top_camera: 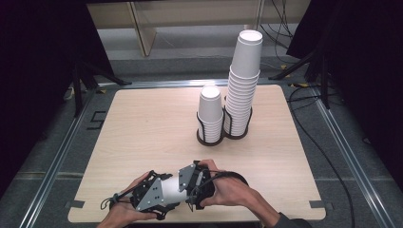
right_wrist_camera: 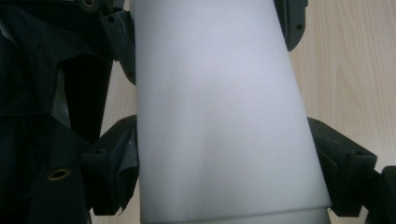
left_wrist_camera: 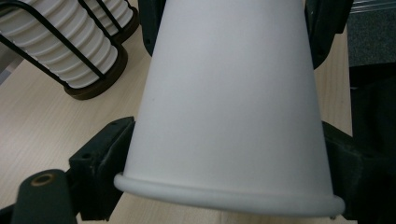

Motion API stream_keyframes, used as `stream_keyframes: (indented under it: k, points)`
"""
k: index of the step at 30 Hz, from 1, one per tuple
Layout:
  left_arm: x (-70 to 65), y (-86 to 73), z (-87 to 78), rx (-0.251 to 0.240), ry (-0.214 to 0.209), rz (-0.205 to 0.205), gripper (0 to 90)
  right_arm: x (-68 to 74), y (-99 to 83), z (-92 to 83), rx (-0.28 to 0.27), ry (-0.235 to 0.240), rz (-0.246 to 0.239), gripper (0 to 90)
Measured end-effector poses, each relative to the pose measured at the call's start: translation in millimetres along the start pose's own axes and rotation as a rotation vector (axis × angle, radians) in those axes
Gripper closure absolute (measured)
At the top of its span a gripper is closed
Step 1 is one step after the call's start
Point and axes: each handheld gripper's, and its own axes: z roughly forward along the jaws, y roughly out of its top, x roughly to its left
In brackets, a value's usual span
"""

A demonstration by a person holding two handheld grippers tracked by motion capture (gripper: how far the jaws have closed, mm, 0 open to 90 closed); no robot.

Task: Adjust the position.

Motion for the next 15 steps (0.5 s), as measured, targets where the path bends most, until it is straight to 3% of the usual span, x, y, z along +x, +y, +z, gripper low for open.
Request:
stream_keyframes:
  k: [7, 12, 15]
  points:
    - [1.2, -1.1, -0.1, -0.008, -0.002, 0.016, 13.4, -2.1, -1.3, 1.3, 0.008, -0.001, -0.056, 23.4]
    - [6.1, -8.3, 0.6, -0.114, -0.006, -0.035, 8.1, -6.1, -4.9, -2.6, -0.022, 0.007, -0.046, 22.8]
    - [9.9, -11.3, -2.6, -0.213, -0.02, -0.099, 7.5, -10.2, -11.7, -8.5, -0.081, 0.037, 0.009, 22.9]
